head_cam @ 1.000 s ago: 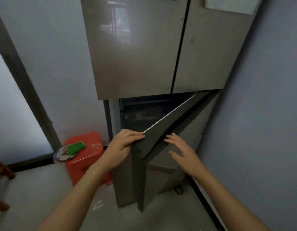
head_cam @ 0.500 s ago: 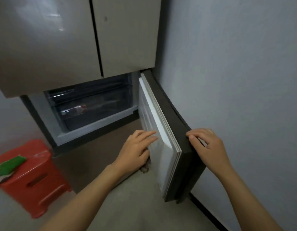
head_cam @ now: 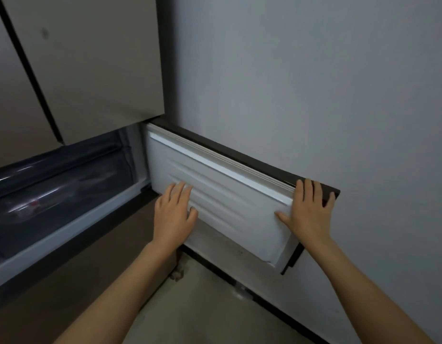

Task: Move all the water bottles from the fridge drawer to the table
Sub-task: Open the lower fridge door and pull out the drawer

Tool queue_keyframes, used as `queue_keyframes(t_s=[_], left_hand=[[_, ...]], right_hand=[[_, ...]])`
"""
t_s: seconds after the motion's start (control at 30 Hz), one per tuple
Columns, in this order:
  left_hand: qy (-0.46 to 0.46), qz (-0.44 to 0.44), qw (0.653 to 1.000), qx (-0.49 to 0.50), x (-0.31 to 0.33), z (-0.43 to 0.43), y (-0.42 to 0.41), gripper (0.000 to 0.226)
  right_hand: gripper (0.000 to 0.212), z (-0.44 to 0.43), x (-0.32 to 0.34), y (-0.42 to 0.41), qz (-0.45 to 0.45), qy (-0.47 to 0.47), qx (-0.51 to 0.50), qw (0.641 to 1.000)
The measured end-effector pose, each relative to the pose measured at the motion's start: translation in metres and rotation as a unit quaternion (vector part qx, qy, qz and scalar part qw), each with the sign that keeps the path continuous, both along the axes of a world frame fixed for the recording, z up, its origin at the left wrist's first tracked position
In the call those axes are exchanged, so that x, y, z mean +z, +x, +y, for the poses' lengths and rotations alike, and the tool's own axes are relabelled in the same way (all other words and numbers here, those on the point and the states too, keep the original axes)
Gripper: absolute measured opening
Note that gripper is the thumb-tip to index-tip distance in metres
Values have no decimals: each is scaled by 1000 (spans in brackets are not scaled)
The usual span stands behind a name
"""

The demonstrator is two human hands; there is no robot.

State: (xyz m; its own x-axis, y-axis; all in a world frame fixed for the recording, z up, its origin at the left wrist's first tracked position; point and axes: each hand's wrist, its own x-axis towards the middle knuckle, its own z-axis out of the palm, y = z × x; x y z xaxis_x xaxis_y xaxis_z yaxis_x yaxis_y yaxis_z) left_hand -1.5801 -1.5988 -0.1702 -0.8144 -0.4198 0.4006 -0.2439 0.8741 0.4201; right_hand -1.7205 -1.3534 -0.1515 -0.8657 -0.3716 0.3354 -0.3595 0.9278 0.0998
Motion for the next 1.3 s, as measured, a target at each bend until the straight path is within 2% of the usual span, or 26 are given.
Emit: queue_keyframes(t_s=[0.1,0.27,0.47,0.67,0.77,0.93,1.07,1.3], left_hand=[[7,-19,999,29,-7,-23,-18,55],[19,-46,997,62,-22,-56,-43,58],[54,-61,994,72,-35,-62,-70,62],[55,-60,992,96,-40,-46,-85,60],[50,-36,991,118,-39,-40,-86,59],[40,-32,984,170,-41,-29,-80,59],[50,-48,968,239,-43,-28,-57,59],[118,-43,908,399,-56,-46,31,59]], right_hand=[[105,-5,-4,-37,-1,4,-53,999],[107,-14,-1,-88,-25,18,-110,993],[108,-13,-3,-122,-21,20,-115,993],[109,-6,-5,-137,-5,25,-77,997],[109,-7,-5,-131,26,-13,-19,999],[91,-47,-8,-111,98,-39,172,979],[79,-88,-12,-91,71,-37,273,959],[79,-163,-39,-56,-20,1,405,914]])
